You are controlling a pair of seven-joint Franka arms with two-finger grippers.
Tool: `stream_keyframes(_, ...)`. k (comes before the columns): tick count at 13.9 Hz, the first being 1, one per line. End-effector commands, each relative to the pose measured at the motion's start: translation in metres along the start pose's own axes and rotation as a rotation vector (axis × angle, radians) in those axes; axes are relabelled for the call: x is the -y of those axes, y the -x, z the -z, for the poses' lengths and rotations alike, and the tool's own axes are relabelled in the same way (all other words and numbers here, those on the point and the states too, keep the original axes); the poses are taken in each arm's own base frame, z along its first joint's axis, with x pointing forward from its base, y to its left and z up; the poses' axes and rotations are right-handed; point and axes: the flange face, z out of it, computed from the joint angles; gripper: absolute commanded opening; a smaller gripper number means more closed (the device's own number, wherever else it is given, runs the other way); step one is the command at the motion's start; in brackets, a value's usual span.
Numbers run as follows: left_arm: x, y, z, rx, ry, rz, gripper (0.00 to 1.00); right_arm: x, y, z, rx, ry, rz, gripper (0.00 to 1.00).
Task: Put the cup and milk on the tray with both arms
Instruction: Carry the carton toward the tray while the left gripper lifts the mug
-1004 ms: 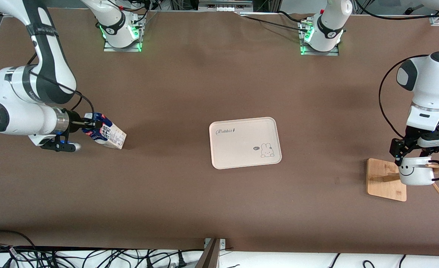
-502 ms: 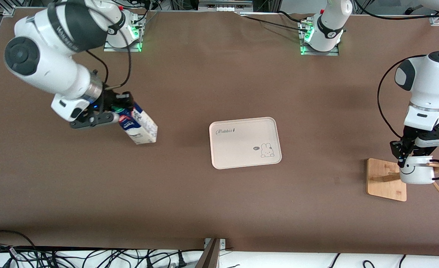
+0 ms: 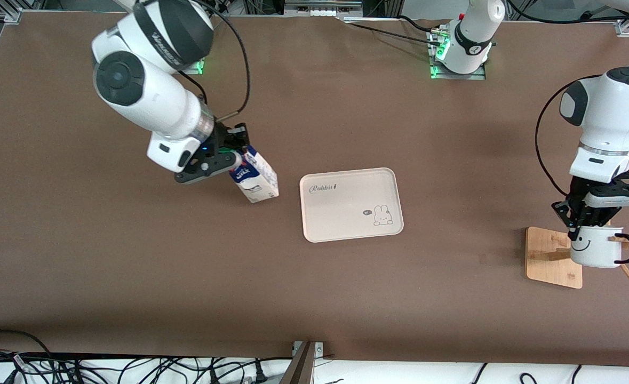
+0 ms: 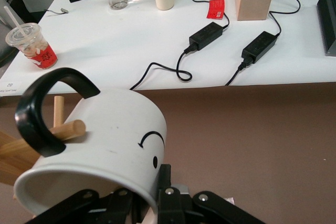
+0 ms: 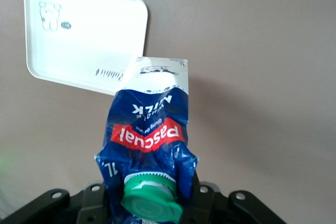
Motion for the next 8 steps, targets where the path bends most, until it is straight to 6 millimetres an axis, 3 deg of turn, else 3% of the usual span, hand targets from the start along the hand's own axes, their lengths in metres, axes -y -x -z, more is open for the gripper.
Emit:
stream_keyframes(1, -0.017, -0.01, 0.018, -0.025, 0.013, -0.032, 0.0, 0.03, -0.012, -0.015, 0.061, 0.091, 0.021, 0.5)
stream_keyframes(2, -0.023, -0.01, 0.018, -0.023, 0.021, -0.039, 0.0, 0.045, -0.013, -0.02, 0.054, 0.127, 0.054, 0.5)
stream_keyframes(5, -0.067, -0.012, 0.025, -0.018, 0.075, -0.059, 0.0, 0.069, -0.025, -0.03, 0.043, 0.108, 0.082, 0.5)
stream_keyframes(8, -0.115, -0.01, 0.038, 0.142, 0.089, -0.114, 0.0, 0.088, -0.032, -0.025, 0.013, 0.083, 0.083, 0.5)
